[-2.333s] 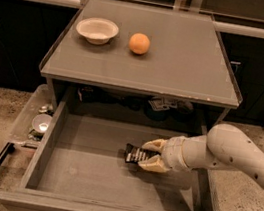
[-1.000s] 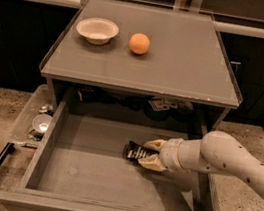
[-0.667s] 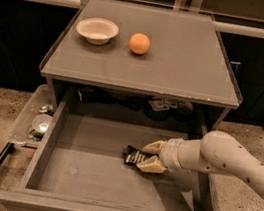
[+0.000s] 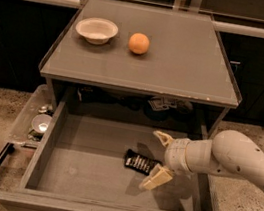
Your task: Place rxbar chocolate into top drawer
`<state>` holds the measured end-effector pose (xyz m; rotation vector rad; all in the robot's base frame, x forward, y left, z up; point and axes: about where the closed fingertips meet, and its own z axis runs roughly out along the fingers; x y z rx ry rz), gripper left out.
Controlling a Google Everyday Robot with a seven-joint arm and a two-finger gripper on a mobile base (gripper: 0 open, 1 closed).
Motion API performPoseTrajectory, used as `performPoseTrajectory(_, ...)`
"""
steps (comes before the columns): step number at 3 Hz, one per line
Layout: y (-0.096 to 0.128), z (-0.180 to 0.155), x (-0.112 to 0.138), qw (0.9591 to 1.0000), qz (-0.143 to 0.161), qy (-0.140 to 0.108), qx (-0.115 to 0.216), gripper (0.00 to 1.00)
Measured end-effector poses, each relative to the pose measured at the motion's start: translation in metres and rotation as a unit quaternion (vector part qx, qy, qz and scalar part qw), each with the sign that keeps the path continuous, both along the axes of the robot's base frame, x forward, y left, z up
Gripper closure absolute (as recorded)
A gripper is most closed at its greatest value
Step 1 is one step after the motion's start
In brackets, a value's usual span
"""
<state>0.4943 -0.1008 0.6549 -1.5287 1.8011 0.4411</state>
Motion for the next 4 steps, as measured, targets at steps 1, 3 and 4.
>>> performPoseTrajectory(1,-0.009,0.056,-0.018,0.9988,0.017,-0.047,-0.003,0.00)
performPoseTrajectory(3,-0.054,0.134,-0.002,0.9921,0.051,-0.114,-0.012,0.00)
performPoseTrajectory(4,-0.058,0.148,0.005,0.9909,0.047,-0.126,-0.011,0.00)
